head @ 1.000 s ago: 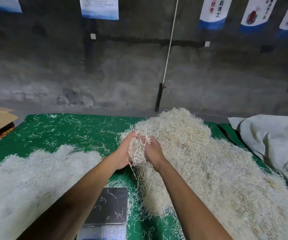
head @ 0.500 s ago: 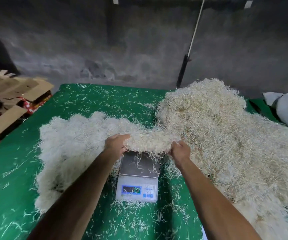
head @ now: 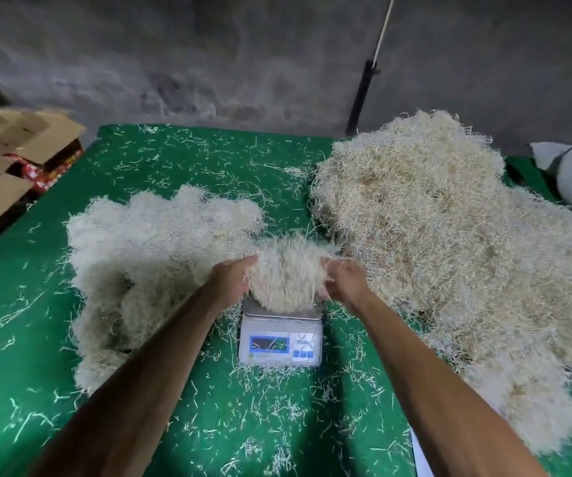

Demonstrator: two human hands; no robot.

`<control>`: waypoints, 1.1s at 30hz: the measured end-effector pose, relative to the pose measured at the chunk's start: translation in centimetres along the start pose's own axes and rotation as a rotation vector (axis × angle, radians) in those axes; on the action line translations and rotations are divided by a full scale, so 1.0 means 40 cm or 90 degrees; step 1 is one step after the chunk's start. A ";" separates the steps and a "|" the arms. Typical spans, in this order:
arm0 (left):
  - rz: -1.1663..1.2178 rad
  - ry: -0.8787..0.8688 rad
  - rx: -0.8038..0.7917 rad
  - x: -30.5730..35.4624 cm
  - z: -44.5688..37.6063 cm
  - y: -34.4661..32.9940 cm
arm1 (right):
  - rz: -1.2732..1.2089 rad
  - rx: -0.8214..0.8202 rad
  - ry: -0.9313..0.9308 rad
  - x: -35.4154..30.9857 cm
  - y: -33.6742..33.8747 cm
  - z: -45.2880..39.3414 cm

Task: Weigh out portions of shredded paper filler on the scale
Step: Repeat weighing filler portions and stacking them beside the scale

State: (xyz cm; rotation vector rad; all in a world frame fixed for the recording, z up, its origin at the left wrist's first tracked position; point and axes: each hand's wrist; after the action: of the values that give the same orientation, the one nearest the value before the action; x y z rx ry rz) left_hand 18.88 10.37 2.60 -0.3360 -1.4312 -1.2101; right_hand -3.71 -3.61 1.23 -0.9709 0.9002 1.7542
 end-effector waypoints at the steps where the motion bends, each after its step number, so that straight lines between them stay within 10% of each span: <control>1: -0.013 0.034 0.026 -0.013 0.006 0.005 | 0.154 0.033 0.018 0.032 0.004 -0.004; 12: 0.419 0.301 0.096 -0.260 0.168 -0.064 | 0.326 0.196 0.130 0.340 0.016 0.152; 19: -0.461 -0.127 -0.030 -0.521 0.512 -0.285 | 0.758 0.079 0.261 0.618 -0.029 0.365; 33: -0.582 -0.047 -0.116 -0.479 0.554 -0.277 | 0.835 0.025 0.247 0.679 -0.029 0.454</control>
State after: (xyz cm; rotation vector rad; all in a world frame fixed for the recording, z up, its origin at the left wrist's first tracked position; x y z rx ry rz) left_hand 3.31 31.59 -14.41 0.1954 -1.5894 -2.0813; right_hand -14.27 22.44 -15.44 -0.7003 2.1228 2.5829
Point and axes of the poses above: each hand's wrist, its own z-axis away from the middle knuckle, its own y-axis out of the back of the hand, x = y × z, and after that the axes turned 8 degrees about x, right-handed
